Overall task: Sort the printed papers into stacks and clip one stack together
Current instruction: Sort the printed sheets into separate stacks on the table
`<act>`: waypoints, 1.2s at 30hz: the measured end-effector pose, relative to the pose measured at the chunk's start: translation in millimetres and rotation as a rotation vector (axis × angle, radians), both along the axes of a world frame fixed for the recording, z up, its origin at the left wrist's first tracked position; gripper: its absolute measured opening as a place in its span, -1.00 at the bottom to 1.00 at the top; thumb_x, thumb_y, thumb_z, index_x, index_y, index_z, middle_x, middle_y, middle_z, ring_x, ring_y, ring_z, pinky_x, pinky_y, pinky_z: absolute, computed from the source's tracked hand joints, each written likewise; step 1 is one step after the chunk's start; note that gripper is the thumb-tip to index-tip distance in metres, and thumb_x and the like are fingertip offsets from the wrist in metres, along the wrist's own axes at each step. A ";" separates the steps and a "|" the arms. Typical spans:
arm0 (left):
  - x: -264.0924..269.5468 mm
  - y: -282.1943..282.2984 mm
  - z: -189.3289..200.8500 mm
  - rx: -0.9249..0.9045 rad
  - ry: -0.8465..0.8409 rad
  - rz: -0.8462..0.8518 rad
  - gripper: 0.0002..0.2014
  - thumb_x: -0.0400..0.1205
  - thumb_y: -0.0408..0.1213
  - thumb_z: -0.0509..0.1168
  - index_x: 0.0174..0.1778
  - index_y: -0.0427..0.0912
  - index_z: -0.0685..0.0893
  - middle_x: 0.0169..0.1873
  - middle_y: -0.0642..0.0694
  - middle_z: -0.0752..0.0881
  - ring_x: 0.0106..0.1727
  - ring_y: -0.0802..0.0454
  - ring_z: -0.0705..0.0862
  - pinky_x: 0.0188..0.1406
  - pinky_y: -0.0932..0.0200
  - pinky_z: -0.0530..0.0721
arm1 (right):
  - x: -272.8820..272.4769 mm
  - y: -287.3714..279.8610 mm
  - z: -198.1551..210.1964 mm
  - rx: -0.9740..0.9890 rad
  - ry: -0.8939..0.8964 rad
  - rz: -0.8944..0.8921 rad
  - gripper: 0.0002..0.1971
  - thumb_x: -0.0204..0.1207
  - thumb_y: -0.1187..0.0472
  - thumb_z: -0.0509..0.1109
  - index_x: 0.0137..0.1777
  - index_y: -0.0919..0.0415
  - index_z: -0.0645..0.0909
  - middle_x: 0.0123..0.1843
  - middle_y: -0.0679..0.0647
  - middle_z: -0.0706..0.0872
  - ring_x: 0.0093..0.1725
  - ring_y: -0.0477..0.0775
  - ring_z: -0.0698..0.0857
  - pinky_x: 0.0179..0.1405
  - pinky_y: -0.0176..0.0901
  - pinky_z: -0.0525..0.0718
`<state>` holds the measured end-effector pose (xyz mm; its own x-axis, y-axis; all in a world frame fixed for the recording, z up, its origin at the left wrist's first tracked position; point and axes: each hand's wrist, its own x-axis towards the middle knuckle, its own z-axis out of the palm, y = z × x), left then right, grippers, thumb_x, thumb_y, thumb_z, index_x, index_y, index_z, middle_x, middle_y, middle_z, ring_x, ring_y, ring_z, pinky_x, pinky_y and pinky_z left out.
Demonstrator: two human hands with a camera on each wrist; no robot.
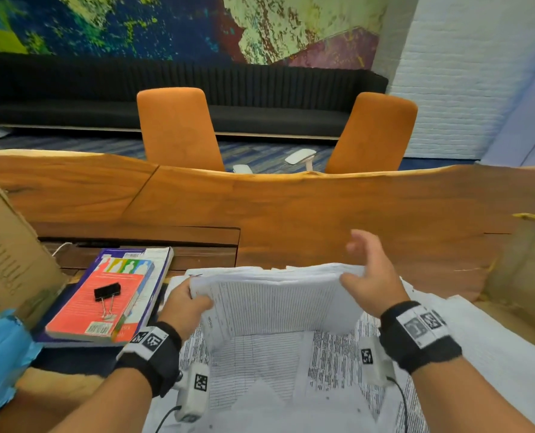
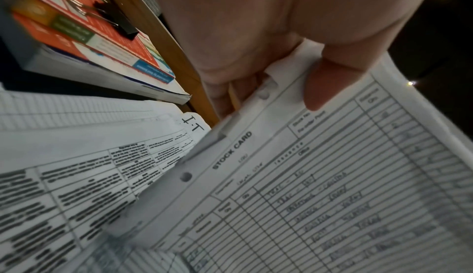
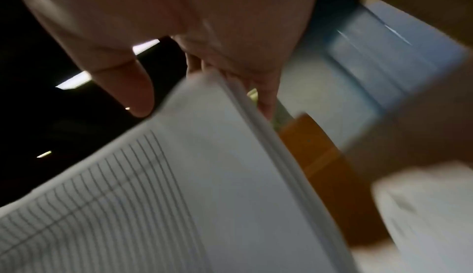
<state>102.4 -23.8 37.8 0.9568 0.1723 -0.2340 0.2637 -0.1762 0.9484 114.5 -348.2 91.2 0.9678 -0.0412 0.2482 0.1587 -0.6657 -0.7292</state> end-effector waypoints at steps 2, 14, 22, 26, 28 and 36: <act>0.0 -3.7 1.8 -0.006 0.019 -0.005 -0.70 0.59 -0.57 0.26 -0.09 -0.02 0.64 -0.07 -0.10 0.77 0.03 -0.05 0.72 0.02 -0.01 0.66 | -6.8 30.2 26.3 -0.523 0.024 0.142 -0.13 0.39 0.10 0.45 0.67 -0.07 0.11 0.68 0.00 0.22 0.69 0.14 0.15 0.68 0.26 0.15; 3.1 10.6 -5.0 -0.097 -0.071 0.220 -0.23 0.47 -0.25 0.52 0.58 -0.02 0.32 0.38 -0.09 0.57 0.43 -0.18 0.52 0.31 -0.18 0.48 | 14.2 73.0 27.5 -0.498 0.193 0.254 -0.80 0.69 0.20 0.21 -0.18 -0.04 0.41 -0.29 -0.02 0.60 -0.37 0.01 0.55 -0.45 -0.15 0.46; -9.6 -10.0 11.4 -0.700 -0.006 0.013 -0.43 0.49 -0.29 0.44 0.43 -0.33 0.54 0.29 -0.33 0.70 0.35 -0.36 0.64 0.25 -0.22 0.63 | 2.1 64.5 10.3 0.359 0.288 0.173 -0.77 0.66 0.25 0.38 0.28 0.15 0.69 0.17 0.00 0.81 0.14 0.05 0.78 0.22 0.04 0.72; -19.8 -6.6 18.5 -0.464 -0.035 0.045 -0.71 0.64 -0.55 0.23 0.20 -0.20 0.67 0.11 -0.24 0.79 0.11 -0.25 0.76 0.14 -0.19 0.69 | -14.9 74.2 -18.8 0.460 0.385 0.217 -0.82 0.66 0.21 0.38 0.23 0.06 0.68 0.19 0.00 0.81 0.18 0.08 0.78 0.25 0.08 0.71; -24.4 1.6 21.8 -0.343 -0.064 0.103 -0.74 0.63 -0.53 0.27 0.16 -0.19 0.69 0.03 -0.17 0.79 0.04 -0.18 0.76 0.14 -0.17 0.69 | -20.2 76.6 -30.1 0.457 0.403 0.223 -0.80 0.62 0.07 0.43 0.20 0.03 0.63 0.17 -0.01 0.80 0.15 0.09 0.78 0.23 0.16 0.72; -35.2 71.0 13.7 -0.275 -0.169 0.366 -0.81 0.60 -0.42 0.33 0.01 -0.06 0.75 0.06 -0.12 0.80 0.12 -0.23 0.75 0.25 -0.28 0.63 | -94.0 97.2 -90.2 -0.488 0.606 0.609 -0.43 0.47 -0.02 0.50 0.47 -0.01 0.46 0.42 -0.06 0.56 0.37 0.08 0.58 0.40 -0.01 0.54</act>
<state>67.2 47.2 51.5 0.8735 0.4582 -0.1643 0.0994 0.1625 0.9817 20.5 -250.9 1.1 0.7588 0.4812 -0.4389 0.2647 -0.8436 -0.4672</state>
